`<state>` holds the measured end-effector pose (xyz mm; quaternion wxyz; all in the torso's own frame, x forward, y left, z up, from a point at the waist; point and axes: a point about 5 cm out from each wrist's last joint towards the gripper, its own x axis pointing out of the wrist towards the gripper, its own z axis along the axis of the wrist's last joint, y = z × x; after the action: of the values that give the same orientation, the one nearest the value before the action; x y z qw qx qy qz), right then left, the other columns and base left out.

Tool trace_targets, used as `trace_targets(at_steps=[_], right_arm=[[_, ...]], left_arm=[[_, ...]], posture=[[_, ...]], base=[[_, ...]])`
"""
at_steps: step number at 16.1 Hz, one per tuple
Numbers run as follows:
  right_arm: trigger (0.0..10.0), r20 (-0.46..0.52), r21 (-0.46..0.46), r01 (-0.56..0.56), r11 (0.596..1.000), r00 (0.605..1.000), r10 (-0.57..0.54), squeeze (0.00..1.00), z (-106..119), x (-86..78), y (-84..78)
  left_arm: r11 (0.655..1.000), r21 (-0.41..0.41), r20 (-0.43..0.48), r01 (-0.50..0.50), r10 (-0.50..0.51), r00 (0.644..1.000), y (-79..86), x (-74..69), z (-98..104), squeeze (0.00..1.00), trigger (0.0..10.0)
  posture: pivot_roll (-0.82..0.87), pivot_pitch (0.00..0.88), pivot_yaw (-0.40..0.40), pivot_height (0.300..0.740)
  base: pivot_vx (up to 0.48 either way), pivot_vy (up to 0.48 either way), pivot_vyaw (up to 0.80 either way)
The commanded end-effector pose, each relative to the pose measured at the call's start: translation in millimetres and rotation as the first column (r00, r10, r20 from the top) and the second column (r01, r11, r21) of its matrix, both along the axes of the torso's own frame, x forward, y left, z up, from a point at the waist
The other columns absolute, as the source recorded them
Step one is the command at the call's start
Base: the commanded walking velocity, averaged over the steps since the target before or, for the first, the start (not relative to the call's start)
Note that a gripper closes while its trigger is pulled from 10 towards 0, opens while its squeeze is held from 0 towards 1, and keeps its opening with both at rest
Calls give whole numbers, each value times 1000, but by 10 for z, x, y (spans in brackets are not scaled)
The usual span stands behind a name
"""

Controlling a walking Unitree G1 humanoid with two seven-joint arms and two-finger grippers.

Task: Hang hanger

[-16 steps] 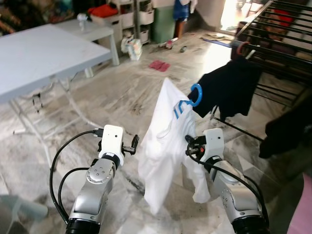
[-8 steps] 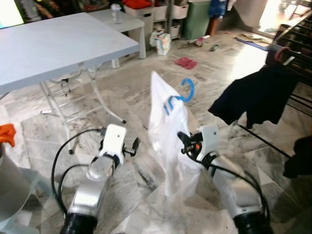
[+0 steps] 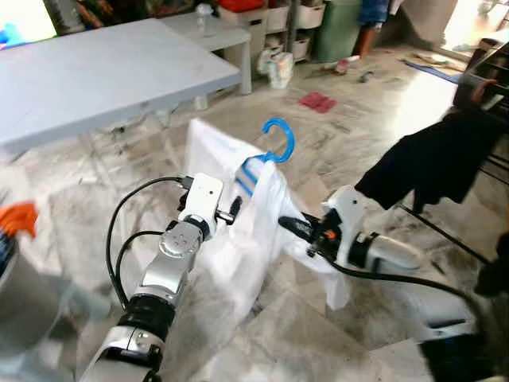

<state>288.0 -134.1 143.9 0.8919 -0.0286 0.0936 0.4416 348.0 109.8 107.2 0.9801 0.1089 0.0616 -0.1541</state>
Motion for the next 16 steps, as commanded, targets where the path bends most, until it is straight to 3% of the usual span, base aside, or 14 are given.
trace_targets(at_steps=[1,3,5,6,8,10,11,16], right_arm=[[10000,18,44,-90,995,996,90,0,124,-77,52],[10000,-10,20,-162,987,987,162,0,174,-200,-57],[10000,-48,1,-198,980,979,198,0,194,-280,-133],[10000,-60,-6,-221,975,974,221,0,203,-327,-150],[10000,-86,-12,-249,968,965,247,0,227,-409,-191],[10000,-120,-47,-248,968,963,241,0,217,-472,-301],[10000,-140,-90,-223,971,968,210,0,174,-481,-410],[10000,-140,-151,-186,971,976,166,0,173,-459,-536]], left_arm=[[1000,17,27,12,-12,1000,-43,31,36,0,10000],[1000,23,19,-7,7,1000,-26,41,-28,0,10000],[999,-30,35,-38,39,999,-3,35,-41,0,10000],[998,-42,41,-50,52,998,5,33,-44,0,235],[996,-50,45,-73,76,996,41,50,-56,0,0],[989,-36,39,-142,143,989,187,87,-70,0,0],[984,-37,24,-173,174,984,271,95,-87,0,0],[981,-25,18,-190,191,981,400,64,-139,0,0]], posture=[[-65,0,-6,740],[-71,0,-4,740],[-77,0,-4,740],[-82,0,-5,740],[-86,0,-3,740],[-94,0,0,740],[-94,0,0,740],[-93,0,0,740]], base=[[0,0,0],[0,0,0],[0,0,0],[0,0,0],[0,0,0],[0,0,0],[0,0,0],[0,0,0]])
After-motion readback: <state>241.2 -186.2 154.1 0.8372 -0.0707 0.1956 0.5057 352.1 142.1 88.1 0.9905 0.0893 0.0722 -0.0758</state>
